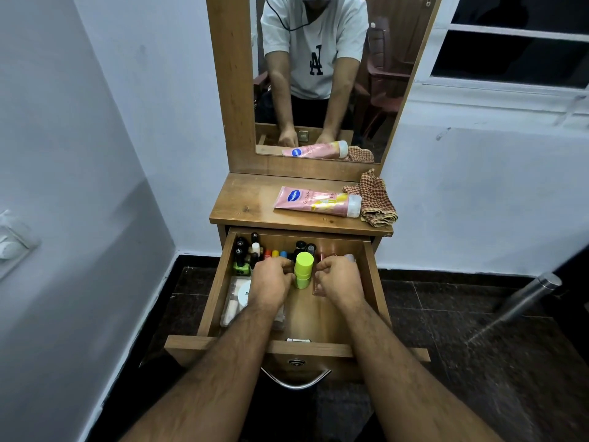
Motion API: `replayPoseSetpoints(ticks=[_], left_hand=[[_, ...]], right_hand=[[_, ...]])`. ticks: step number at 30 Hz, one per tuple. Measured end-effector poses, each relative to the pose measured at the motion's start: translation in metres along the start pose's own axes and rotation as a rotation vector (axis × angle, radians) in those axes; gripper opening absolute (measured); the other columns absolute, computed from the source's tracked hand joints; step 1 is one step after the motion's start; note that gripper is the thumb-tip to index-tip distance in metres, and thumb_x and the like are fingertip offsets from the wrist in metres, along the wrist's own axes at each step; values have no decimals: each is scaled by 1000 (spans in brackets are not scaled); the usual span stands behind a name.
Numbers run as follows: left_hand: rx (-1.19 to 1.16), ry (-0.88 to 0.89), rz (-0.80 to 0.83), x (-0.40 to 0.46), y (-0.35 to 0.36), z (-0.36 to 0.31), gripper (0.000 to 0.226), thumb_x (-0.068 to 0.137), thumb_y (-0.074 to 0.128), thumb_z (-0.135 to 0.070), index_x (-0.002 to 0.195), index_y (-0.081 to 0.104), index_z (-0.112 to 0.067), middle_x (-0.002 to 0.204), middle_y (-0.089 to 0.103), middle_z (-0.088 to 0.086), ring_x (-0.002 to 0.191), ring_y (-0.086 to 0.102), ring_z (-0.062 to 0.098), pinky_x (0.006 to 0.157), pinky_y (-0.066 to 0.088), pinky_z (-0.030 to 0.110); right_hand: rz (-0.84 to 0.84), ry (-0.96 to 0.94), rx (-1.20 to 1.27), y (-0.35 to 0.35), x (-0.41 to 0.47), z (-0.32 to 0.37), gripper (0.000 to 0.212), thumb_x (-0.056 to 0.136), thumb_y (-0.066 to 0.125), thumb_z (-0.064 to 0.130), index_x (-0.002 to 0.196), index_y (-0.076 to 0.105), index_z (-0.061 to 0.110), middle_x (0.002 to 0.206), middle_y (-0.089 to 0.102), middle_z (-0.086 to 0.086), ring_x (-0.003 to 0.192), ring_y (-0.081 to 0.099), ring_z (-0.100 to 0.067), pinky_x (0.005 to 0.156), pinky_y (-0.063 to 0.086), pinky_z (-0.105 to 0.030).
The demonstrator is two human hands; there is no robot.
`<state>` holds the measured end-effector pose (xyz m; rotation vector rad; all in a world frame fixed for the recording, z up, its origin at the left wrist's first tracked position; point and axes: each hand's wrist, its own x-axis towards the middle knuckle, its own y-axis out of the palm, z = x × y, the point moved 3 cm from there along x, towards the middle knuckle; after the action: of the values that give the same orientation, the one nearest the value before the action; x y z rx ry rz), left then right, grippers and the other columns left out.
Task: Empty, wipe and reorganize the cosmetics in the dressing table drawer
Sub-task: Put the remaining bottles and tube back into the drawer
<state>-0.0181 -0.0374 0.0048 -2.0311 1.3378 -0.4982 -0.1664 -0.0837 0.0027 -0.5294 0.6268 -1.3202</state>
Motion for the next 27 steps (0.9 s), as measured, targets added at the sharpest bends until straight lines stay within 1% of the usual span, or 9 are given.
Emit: replayPoseSetpoints(ticks=[4, 6, 8, 11, 14, 16, 19, 22, 27], left_hand=[[-217, -45, -192, -4, -18, 0, 29, 92, 63, -4, 119, 69, -11, 108, 72, 2, 91, 66, 8, 80, 53, 19], [-309, -47, -262, -4, -26, -3, 24, 93, 63, -9, 116, 70, -13, 104, 72, 0, 87, 67, 6, 79, 57, 23], [-398, -40, -296, 2, -32, -6, 21, 94, 64, -12, 113, 71, -15, 97, 73, -3, 85, 69, 8, 78, 61, 32], [-411, -17, -348, 16, -47, -20, 19, 93, 65, -18, 111, 71, -17, 95, 73, -3, 86, 70, 13, 81, 60, 38], [-318, 25, -347, 39, -64, -41, 23, 94, 63, -20, 116, 69, -14, 107, 72, -1, 92, 67, 14, 85, 54, 29], [-246, 6, -312, 56, -71, -52, 29, 95, 63, -19, 123, 65, -12, 115, 69, 1, 99, 63, 14, 80, 46, 22], [-157, -33, -264, 79, -72, -59, 37, 95, 64, -21, 131, 60, -11, 124, 66, 4, 111, 60, 18, 83, 42, 23], [-75, -75, -255, 93, -72, -60, 39, 94, 65, -23, 131, 60, -11, 127, 64, 5, 115, 58, 18, 82, 41, 23], [-46, -110, -227, 101, -69, -61, 36, 94, 65, -23, 129, 62, -13, 128, 64, 4, 116, 58, 18, 88, 46, 27]], right_hand=[[-262, -28, 72, -27, -5, 3, 14, 89, 66, 13, 98, 76, 15, 93, 74, 1, 82, 67, -12, 78, 58, -28], [-359, -55, 156, -41, -11, 9, 11, 89, 67, 15, 95, 76, 16, 86, 71, 5, 81, 65, -8, 72, 52, -19], [-426, -92, 233, -54, -14, 18, 9, 90, 66, 17, 91, 75, 16, 80, 69, 7, 79, 65, -8, 72, 52, -22], [-523, -165, 287, -76, -9, 30, 10, 90, 66, 18, 91, 75, 14, 80, 70, 6, 78, 66, -12, 77, 56, -30], [-582, -246, 151, -97, 5, 45, 15, 89, 67, 17, 102, 73, 13, 93, 70, 2, 83, 60, -9, 76, 48, -17], [-576, -320, -71, -105, 17, 54, 25, 87, 69, 19, 112, 70, 15, 106, 67, 0, 95, 58, -14, 81, 48, -23], [-482, -432, -375, -107, 36, 66, 41, 86, 71, 27, 126, 63, 21, 124, 62, -1, 116, 49, -21, 94, 44, -36], [-321, -398, -535, -106, 51, 75, 60, 85, 73, 38, 139, 52, 24, 138, 55, 1, 127, 41, -23, 102, 36, -39], [-175, -317, -652, -100, 65, 79, 47, 89, 68, 36, 132, 57, 24, 132, 60, -3, 121, 46, -26, 98, 36, -43]])
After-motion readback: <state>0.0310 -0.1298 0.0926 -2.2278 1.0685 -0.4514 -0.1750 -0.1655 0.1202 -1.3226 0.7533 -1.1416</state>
